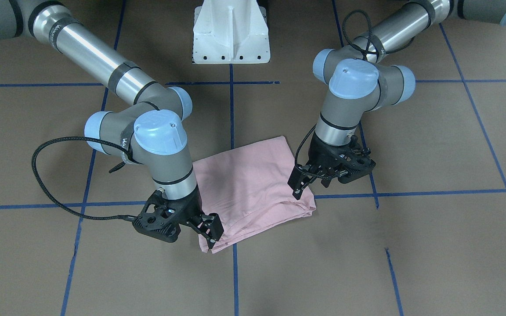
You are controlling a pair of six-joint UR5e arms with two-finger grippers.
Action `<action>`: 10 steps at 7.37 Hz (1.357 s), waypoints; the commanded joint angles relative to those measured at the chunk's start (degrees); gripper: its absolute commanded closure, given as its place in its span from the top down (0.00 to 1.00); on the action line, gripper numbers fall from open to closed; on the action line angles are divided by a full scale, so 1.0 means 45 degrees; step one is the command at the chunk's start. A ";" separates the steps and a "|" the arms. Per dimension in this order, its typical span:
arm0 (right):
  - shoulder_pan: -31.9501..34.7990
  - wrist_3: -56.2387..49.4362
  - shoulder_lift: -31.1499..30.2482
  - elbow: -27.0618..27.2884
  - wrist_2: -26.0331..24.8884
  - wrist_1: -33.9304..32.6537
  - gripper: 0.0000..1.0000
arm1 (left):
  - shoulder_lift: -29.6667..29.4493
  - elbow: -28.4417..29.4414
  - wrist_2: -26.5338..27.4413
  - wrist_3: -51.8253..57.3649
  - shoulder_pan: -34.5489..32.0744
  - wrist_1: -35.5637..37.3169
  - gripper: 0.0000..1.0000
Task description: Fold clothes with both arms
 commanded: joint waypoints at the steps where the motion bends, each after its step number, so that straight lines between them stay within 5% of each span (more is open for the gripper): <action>1: 0.1319 -0.4414 -0.0180 0.0258 0.1343 -0.1743 1.00 | 0.0245 -0.0812 -0.1386 0.1395 -0.1125 0.0166 1.00; 4: 0.3993 -1.0646 -0.3525 0.3061 0.3746 -0.3510 1.00 | 0.2488 -0.2146 -0.2814 0.6951 -0.3855 0.0419 1.00; 8: 0.8251 -1.9449 -0.7244 0.4982 0.5706 -0.6545 1.00 | 0.3154 -0.4053 -0.2913 1.3929 -0.6399 0.5291 1.00; 10: 1.0012 -2.1441 -0.8145 0.5375 0.7377 -0.8719 1.00 | 0.4147 -0.4238 -0.4429 1.7790 -0.8386 0.6474 1.00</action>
